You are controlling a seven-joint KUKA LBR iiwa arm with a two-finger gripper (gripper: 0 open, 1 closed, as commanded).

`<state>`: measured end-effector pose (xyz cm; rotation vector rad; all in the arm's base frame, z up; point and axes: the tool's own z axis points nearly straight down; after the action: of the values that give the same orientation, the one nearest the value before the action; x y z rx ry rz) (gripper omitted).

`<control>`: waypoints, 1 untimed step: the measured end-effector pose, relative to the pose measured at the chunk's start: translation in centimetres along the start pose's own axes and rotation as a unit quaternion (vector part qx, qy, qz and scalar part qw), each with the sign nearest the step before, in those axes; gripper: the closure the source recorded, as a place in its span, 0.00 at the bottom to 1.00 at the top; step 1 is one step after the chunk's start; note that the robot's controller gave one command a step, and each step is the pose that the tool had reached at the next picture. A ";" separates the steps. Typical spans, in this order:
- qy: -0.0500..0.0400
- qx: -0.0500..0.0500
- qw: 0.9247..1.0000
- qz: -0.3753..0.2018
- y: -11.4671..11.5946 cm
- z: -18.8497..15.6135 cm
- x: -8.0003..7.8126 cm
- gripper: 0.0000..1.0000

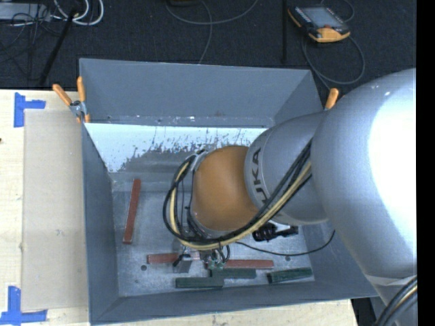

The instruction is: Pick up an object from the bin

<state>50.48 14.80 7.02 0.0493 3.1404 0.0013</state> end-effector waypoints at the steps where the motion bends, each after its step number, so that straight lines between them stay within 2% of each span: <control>1: -0.003 -0.001 1.000 0.011 1.8 -12.8 -0.2 1.00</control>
Offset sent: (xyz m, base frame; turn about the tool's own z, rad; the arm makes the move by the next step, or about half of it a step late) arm 0.0004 0.0171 0.1244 0.0230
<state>50.68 16.61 19.83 0.0822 3.1337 0.0045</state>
